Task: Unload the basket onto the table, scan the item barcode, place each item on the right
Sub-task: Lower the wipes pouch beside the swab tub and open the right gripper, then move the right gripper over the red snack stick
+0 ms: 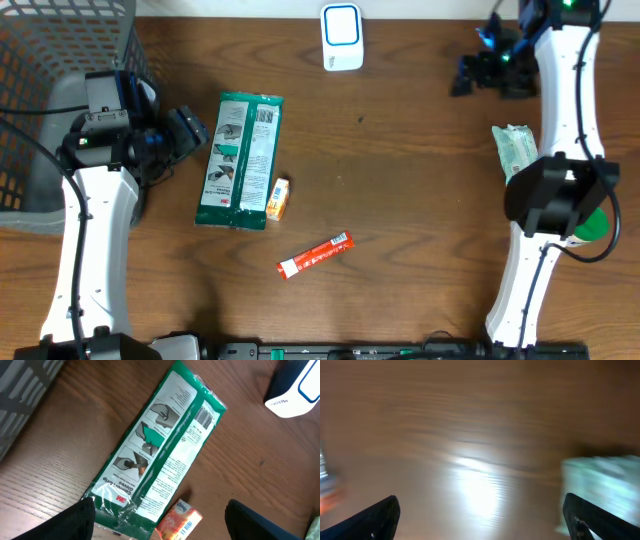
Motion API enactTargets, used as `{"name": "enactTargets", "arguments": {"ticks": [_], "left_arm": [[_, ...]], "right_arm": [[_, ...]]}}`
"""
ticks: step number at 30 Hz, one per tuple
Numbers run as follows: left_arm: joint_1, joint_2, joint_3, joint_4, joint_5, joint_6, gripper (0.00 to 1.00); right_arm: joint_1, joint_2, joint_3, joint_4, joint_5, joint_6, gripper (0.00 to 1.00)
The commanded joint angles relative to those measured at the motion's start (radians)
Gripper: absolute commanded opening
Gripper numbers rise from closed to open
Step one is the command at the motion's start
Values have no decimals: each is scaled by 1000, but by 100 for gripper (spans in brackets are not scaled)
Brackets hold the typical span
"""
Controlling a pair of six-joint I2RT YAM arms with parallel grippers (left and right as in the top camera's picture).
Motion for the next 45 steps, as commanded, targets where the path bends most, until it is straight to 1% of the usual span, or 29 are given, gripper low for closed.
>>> {"name": "enactTargets", "arguments": {"ticks": [1,4,9,14,16,18,21,23,26,30,36,39,42,45], "left_arm": [[4,5,24,-3,9,10,81],[4,5,24,-3,9,10,81],[4,5,24,-3,9,10,81],[4,5,24,-3,9,10,81],[4,5,24,-3,9,10,81],[4,5,24,-3,9,10,81],[4,5,24,-3,9,10,81],[4,5,24,-3,9,10,81],[4,5,24,-3,9,10,81],[4,5,24,-3,9,10,81],[4,5,24,-3,9,10,81],[4,5,24,-3,9,10,81],[4,5,24,-3,9,10,81],[4,5,24,-3,9,10,81]], "right_arm": [[63,-26,21,-11,-292,11,99],[126,-26,21,-11,-299,37,99],[228,-26,10,10,-310,126,99],[346,-26,7,13,-299,151,99],[391,-26,7,20,-262,179,99],[434,-26,7,27,-190,229,96],[501,-26,7,26,-62,330,96],[542,-26,7,26,-14,380,96],[609,-26,7,27,42,451,99],[658,-26,7,27,108,537,97],[717,-26,5,34,143,588,94],[745,-26,-5,37,184,643,92],[770,-26,-26,50,227,702,88],[794,-26,-67,79,226,741,85]]}}
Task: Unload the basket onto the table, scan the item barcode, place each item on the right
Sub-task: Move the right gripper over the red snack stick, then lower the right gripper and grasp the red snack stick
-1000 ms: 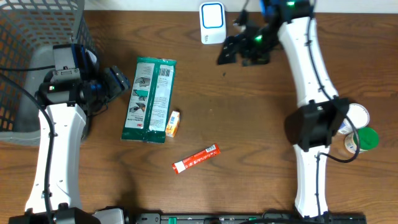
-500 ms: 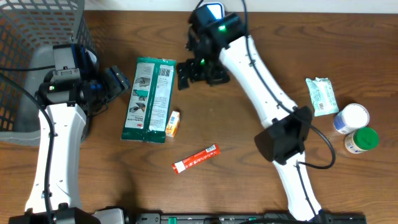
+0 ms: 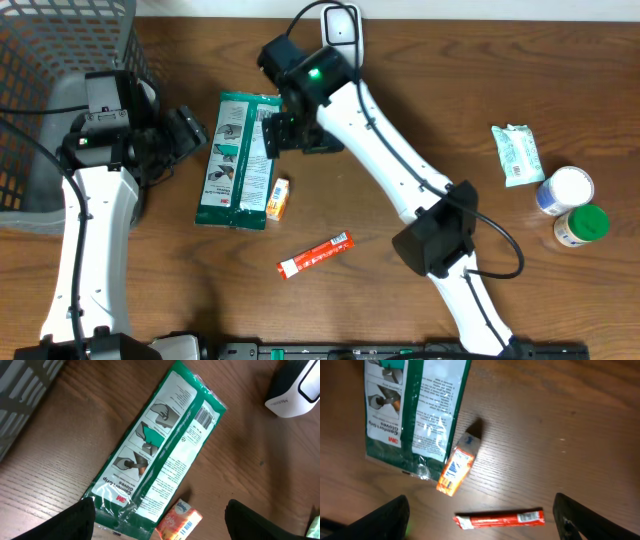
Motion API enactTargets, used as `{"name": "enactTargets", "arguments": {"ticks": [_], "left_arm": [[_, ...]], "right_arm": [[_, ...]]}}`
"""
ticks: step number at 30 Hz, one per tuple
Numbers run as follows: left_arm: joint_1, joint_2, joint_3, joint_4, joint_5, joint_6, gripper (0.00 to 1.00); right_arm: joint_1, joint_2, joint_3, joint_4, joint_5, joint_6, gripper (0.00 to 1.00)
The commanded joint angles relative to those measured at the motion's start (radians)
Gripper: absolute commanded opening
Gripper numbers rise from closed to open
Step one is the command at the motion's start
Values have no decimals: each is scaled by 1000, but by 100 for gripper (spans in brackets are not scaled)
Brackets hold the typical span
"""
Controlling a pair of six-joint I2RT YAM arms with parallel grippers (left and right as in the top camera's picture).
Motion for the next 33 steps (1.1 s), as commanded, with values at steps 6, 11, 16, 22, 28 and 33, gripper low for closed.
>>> {"name": "enactTargets", "arguments": {"ticks": [6,11,16,22,28,33], "left_arm": [[4,5,24,-3,9,10,81],[4,5,24,-3,9,10,81],[4,5,24,-3,9,10,81],[4,5,24,-3,9,10,81],[4,5,24,-3,9,10,81],[4,5,24,-3,9,10,81]], "right_arm": [[50,-26,-132,35,41,42,77],[50,-26,-141,-51,41,-90,83],[47,-26,-144,-126,71,-109,82],[46,-36,-162,-171,71,-114,43],[48,-113,-217,-171,48,-114,1],[52,-261,-401,-170,103,-7,1]]}}
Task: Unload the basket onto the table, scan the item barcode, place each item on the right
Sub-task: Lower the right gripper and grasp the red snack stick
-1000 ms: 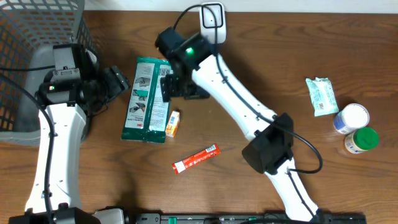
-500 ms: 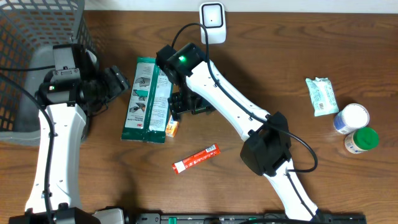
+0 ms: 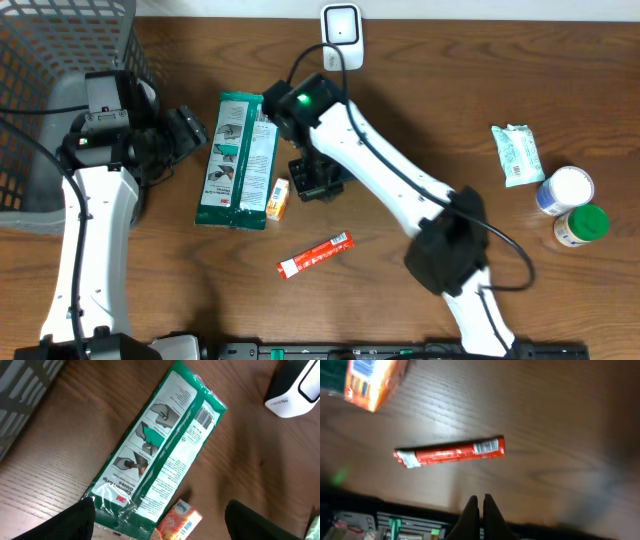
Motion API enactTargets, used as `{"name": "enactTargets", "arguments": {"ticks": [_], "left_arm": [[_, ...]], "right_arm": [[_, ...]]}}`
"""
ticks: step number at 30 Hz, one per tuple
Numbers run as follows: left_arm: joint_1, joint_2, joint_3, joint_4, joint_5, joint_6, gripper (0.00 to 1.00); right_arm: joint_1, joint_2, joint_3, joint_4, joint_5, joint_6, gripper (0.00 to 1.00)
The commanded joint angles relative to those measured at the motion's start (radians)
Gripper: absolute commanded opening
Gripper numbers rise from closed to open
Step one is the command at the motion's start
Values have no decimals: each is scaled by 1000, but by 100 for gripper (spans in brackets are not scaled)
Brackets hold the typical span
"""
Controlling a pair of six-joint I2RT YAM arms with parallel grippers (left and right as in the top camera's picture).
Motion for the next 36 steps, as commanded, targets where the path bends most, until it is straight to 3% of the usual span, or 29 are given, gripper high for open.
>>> {"name": "enactTargets", "arguments": {"ticks": [1,7,11,19,23,24,25,26,30,33,36], "left_arm": [[4,5,24,-3,9,10,81],[4,5,24,-3,9,10,81],[4,5,24,-3,9,10,81],[4,5,24,-3,9,10,81],[4,5,24,-3,9,10,81],[4,5,24,-3,9,10,81],[4,5,24,-3,9,10,81],[4,5,24,-3,9,10,81],[4,5,24,-3,9,10,81],[4,5,24,-3,9,10,81],[4,5,24,-3,9,10,81]], "right_arm": [[4,-152,-134,-3,66,134,1],[7,-270,-371,40,108,539,1],[14,-285,-499,102,14,761,2],[63,-284,-648,330,-121,772,3],[80,-284,-660,359,-120,835,10],[80,-284,-660,366,-120,851,19],[80,-284,-660,376,-120,861,44],[80,-284,-660,389,-120,865,50],[84,-284,-660,447,-140,867,49],[95,-284,-660,494,-159,868,39],[98,-284,-660,491,-161,914,37]]}}
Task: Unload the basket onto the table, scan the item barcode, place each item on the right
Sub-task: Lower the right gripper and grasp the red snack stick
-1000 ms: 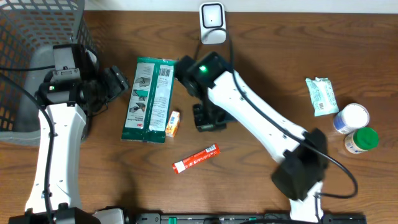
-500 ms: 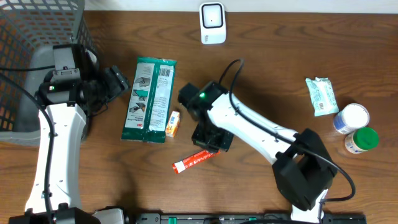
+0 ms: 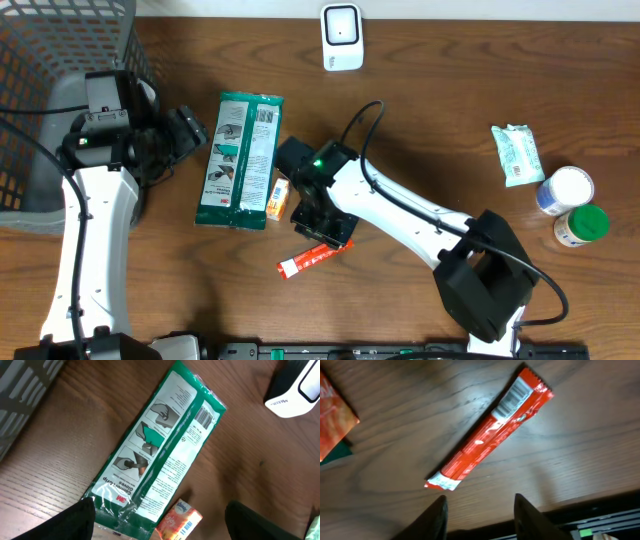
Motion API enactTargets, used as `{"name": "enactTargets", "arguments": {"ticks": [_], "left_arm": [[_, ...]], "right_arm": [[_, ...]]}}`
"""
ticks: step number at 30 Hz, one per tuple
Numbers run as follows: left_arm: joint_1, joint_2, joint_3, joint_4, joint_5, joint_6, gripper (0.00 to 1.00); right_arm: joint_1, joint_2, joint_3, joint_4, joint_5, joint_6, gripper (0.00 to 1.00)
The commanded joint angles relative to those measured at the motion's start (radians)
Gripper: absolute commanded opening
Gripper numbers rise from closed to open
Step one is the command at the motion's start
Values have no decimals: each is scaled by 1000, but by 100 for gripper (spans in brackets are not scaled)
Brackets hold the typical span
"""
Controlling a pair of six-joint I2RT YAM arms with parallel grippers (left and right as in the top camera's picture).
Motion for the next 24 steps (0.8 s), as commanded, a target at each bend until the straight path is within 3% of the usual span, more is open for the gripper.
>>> {"name": "enactTargets", "arguments": {"ticks": [1,6,10,12,13,15,17,19,20,21,24], "left_arm": [[4,5,24,-3,9,10,81],[4,5,24,-3,9,10,81],[4,5,24,-3,9,10,81],[4,5,24,-3,9,10,81],[4,5,24,-3,9,10,81],[4,5,24,-3,9,10,81],[4,5,24,-3,9,10,81],[4,5,24,-3,9,10,81],[4,5,24,-3,9,10,81],[4,5,24,-3,9,10,81],[4,5,24,-3,9,10,81]], "right_arm": [[13,-6,-5,-18,-16,71,37],[14,-6,-5,-38,-13,107,44],[26,-6,-6,-35,3,108,68],[37,-6,-7,-21,18,107,71],[45,-6,-8,-14,32,107,69],[61,-6,-8,-3,56,107,55],[77,-5,-9,5,74,108,53],[98,-2,-9,18,103,107,65],[105,-1,-9,23,116,107,76],[113,1,-9,32,125,107,95],[123,3,-9,80,119,107,99]]}}
